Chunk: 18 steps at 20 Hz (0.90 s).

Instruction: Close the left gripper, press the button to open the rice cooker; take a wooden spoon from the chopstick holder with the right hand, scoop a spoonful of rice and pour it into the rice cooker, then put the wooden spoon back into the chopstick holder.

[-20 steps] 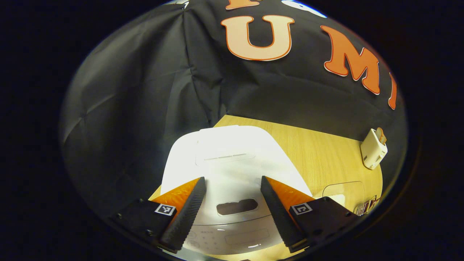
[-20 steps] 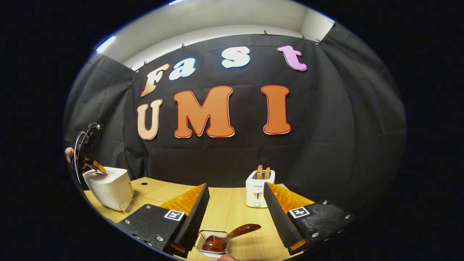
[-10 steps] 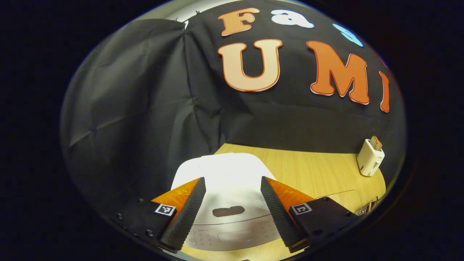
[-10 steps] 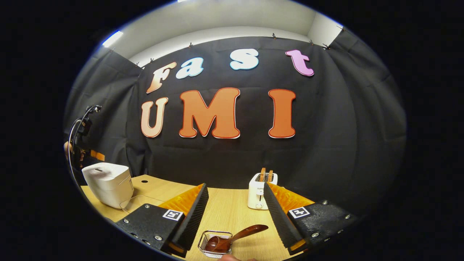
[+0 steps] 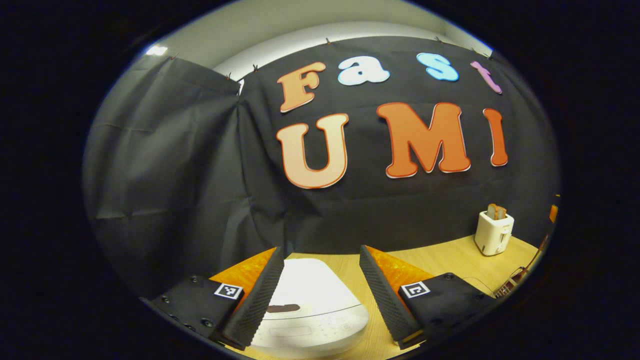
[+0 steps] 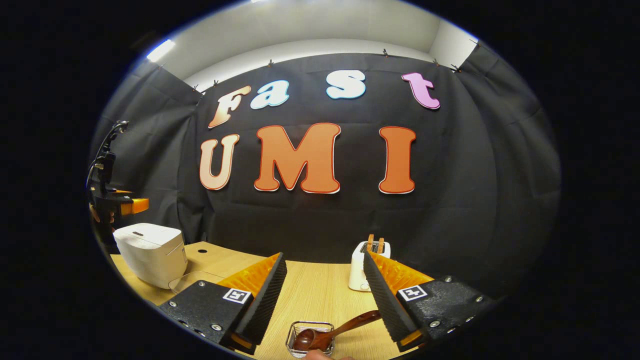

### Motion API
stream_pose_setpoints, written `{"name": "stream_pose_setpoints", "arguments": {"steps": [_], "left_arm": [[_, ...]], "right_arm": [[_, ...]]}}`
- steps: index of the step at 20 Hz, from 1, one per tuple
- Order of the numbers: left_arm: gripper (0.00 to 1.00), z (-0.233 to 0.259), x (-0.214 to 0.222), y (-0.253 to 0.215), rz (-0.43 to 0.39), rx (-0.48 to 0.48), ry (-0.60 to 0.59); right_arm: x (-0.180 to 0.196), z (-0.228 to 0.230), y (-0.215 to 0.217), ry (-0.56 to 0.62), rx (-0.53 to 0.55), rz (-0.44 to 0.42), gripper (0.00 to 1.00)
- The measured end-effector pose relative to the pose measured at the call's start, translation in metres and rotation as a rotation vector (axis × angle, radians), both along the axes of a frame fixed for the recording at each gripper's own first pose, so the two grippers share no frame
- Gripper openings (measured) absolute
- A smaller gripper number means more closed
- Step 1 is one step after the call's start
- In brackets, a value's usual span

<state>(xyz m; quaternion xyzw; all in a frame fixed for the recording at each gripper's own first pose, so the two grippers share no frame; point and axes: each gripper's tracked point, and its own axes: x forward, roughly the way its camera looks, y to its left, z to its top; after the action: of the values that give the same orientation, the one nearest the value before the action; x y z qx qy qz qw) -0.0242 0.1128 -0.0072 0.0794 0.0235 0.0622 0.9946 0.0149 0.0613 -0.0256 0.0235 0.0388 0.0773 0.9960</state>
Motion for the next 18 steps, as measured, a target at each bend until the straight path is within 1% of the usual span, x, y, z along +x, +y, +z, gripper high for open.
{"name": "stream_pose_setpoints", "arguments": {"steps": [1, 2, 3, 4, 7, 8, 9, 10, 11, 12, 13, 14, 15, 16, 17, 18], "left_arm": [[0.96, 0.001, -0.002, -0.012, -0.027, -0.008, -0.028], [0.99, 0.001, -0.008, -0.023, -0.055, -0.016, -0.049], [0.96, -0.004, -0.012, -0.034, -0.083, -0.032, -0.064], [0.96, -0.007, -0.017, -0.046, -0.111, -0.037, -0.082], [0.99, -0.016, -0.021, -0.069, -0.15, -0.021, -0.128], [0.96, -0.022, -0.017, -0.078, -0.16, -0.011, -0.135], [0.96, -0.025, -0.018, -0.084, -0.158, -0.005, -0.136], [0.99, -0.028, -0.016, -0.093, -0.162, -0.008, -0.138], [0.96, -0.031, -0.015, -0.098, -0.165, -0.019, -0.132], [0.96, -0.033, -0.013, -0.103, -0.166, -0.035, -0.13], [0.99, -0.035, -0.011, -0.103, -0.166, -0.049, -0.127], [0.99, -0.036, -0.01, -0.103, -0.162, -0.055, -0.126], [0.96, -0.036, -0.009, -0.101, -0.15, -0.057, -0.127], [1.0, -0.035, -0.008, -0.099, -0.137, -0.057, -0.132], [1.0, -0.036, -0.007, -0.099, -0.129, -0.058, -0.134], [0.97, -0.036, -0.007, -0.102, -0.127, -0.062, -0.141]], "right_arm": [[-0.001, -0.001, 0.002, -0.003, 0.003, 0.003, 0.92], [-0.001, -0.001, 0.005, -0.006, 0.006, 0.005, 0.92], [-0.001, -0.001, 0.007, -0.01, 0.007, 0.007, 0.92], [0.0, -0.003, 0.01, -0.012, 0.005, 0.008, 0.92], [-0.001, -0.006, 0.015, -0.015, -0.012, 0.01, 0.92], [0.0, -0.007, 0.017, -0.018, -0.015, 0.014, 0.92], [0.0, -0.007, 0.02, -0.019, -0.015, 0.017, 0.92], [0.0, -0.009, 0.023, -0.017, -0.015, 0.024, 0.92], [0.001, -0.009, 0.026, -0.016, -0.012, 0.031, 0.92], [0.001, -0.011, 0.029, -0.012, -0.011, 0.038, 0.92], [0.001, -0.012, 0.031, -0.01, -0.011, 0.044, 0.92], [0.002, -0.013, 0.031, -0.007, -0.013, 0.044, 0.92], [0.002, -0.013, 0.032, -0.007, -0.016, 0.047, 0.92], [0.001, -0.013, 0.033, -0.008, -0.019, 0.048, 0.92], [0.001, -0.014, 0.033, -0.007, -0.02, 0.05, 0.92], [0.001, -0.014, 0.034, -0.008, -0.022, 0.056, 0.92]]}}
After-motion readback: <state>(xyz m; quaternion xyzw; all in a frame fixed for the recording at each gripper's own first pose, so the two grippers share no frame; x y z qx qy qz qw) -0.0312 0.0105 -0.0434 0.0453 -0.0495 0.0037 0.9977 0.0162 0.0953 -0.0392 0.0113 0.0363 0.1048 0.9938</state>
